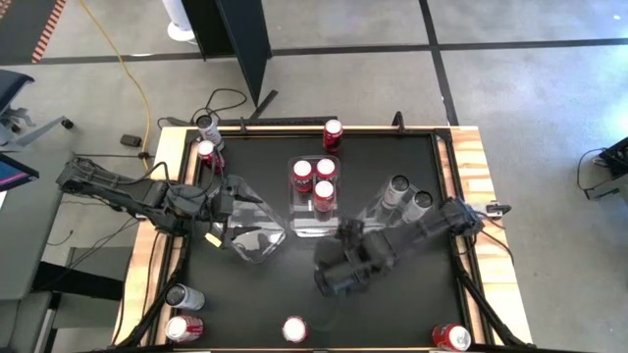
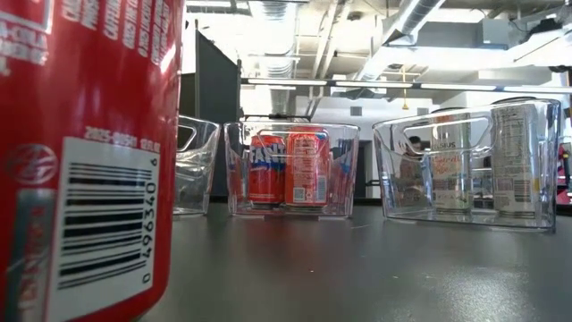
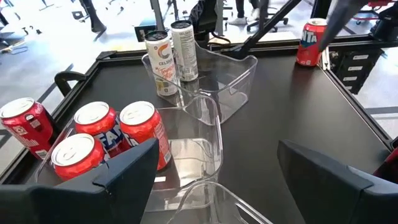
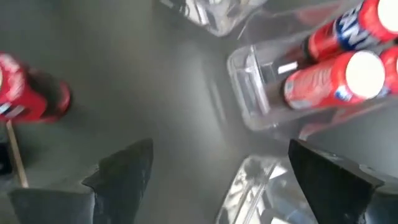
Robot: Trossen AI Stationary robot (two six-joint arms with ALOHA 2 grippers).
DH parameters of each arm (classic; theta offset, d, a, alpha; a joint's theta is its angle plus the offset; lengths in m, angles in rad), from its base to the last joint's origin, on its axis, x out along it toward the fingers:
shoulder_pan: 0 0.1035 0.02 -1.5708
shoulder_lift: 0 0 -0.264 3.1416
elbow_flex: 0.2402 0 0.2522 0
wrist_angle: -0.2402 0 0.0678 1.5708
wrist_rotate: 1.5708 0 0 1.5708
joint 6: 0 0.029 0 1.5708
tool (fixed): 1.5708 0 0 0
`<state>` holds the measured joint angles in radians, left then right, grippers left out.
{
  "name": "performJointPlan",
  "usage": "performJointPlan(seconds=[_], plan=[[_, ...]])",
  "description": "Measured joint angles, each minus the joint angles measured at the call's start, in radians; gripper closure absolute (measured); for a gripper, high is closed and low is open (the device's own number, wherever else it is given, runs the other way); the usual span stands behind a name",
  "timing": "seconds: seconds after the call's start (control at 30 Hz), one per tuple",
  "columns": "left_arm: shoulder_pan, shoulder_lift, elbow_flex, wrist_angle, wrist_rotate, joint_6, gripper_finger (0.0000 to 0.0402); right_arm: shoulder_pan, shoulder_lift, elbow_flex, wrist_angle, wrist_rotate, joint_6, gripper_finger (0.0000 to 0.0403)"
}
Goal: Sort soda cans
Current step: Put the bottom center red soda can into the left transparent bin
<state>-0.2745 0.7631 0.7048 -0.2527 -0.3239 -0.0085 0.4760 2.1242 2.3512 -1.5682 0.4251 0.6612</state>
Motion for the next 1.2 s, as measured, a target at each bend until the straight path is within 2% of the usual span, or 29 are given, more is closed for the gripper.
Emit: performJointPlan(seconds=[0.13, 0.27, 0.57, 0.83, 0.97, 1.2], plan=[[0.000, 0.005, 0.000, 0.000, 0.000, -0.014, 0.0081, 0.066, 0.000, 0.000, -0.002, 0.011, 0.086, 0.0014], [0.000, 0.010, 0.000, -0.002, 0.000, -0.031, 0.0081, 0.121, 0.001, 0.000, -0.003, 0.074, 0.140, 0.0014], [-0.016, -0.020, 0.000, -0.013, 0.057, -0.095, 0.0081, 0.177, 0.005, 0.000, 0.065, 0.153, 0.130, 0.0014], [-0.066, -0.001, 0.000, -0.011, 0.057, -0.105, 0.0081, 0.185, 0.008, -0.001, 0.116, 0.149, 0.052, 0.0014], [-0.068, 0.010, 0.000, 0.007, 0.055, -0.099, 0.0081, 0.177, 0.008, -0.001, 0.149, 0.115, 0.040, 0.0014], [-0.068, 0.009, 0.000, 0.006, 0.052, -0.086, 0.0081, 0.143, 0.007, -0.018, 0.377, 0.019, -0.090, 0.0014]])
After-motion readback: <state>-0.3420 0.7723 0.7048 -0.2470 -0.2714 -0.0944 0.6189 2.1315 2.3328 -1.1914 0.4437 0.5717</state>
